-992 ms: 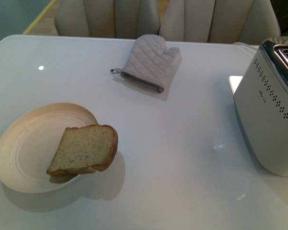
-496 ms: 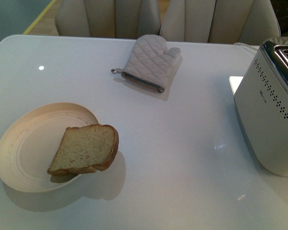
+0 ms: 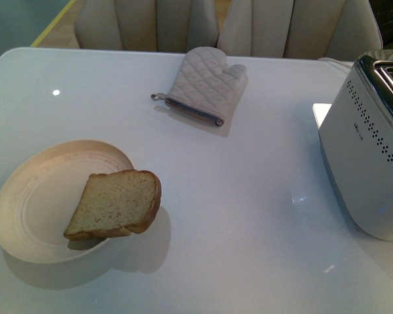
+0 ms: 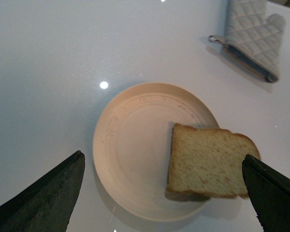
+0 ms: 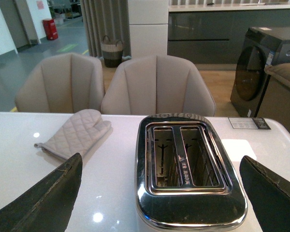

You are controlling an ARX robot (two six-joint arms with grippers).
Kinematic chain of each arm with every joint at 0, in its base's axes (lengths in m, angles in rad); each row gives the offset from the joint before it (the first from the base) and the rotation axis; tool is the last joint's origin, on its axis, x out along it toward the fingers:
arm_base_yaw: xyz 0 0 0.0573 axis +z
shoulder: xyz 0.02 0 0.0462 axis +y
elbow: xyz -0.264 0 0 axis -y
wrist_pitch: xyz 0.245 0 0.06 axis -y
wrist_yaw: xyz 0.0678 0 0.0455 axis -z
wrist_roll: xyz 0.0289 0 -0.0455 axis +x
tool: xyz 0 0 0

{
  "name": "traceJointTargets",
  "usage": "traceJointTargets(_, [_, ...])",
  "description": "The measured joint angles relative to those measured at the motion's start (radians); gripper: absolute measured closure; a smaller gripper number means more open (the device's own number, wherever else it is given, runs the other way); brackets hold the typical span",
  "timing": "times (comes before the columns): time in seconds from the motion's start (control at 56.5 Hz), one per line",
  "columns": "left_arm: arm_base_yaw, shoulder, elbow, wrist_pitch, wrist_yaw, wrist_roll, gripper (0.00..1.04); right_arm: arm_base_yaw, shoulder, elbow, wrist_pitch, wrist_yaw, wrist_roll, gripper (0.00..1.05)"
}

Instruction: Put bread into toaster

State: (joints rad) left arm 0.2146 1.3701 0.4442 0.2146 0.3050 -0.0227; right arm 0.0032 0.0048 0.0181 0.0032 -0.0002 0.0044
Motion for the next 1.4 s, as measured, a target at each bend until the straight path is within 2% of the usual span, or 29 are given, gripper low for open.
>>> traceJointTargets(0.266, [0.005,0.546,0.215,0.129,-0.142,-0.008,0.07,0.000,0.000,0.000,0.000,0.000,0.000,0.09])
traceJointTargets(0.62, [-0.023,0.838,0.328,0.161,-0.254,-0.017,0.09,0.000,0.000,0.000,0.000,0.000,0.000,0.09])
traceJointTargets(0.691, [-0.035,0.858,0.338,0.164,-0.267,-0.018,0.17,0.000,0.000,0.000,0.000,0.000,0.000,0.09])
traceJointTargets(0.744, [-0.050,0.878,0.345,0.165,-0.281,-0.024,0.29,0.000,0.000,0.000,0.000,0.000,0.000,0.09])
traceJointTargets(0.956, [-0.093,0.916,0.352,0.163,-0.303,-0.054,0.61,0.000,0.000,0.000,0.000,0.000,0.000,0.09])
traceJointTargets(1.222, [-0.171,0.906,0.352,0.158,-0.304,-0.131,0.95,0.000,0.000,0.000,0.000,0.000,0.000,0.09])
traceJointTargets(1.311, [-0.210,0.894,0.352,0.145,-0.298,-0.177,1.01,0.000,0.000,0.000,0.000,0.000,0.000,0.09])
traceJointTargets(1.399, [-0.254,0.892,0.352,0.129,-0.302,-0.222,1.01,0.000,0.000,0.000,0.000,0.000,0.000,0.09])
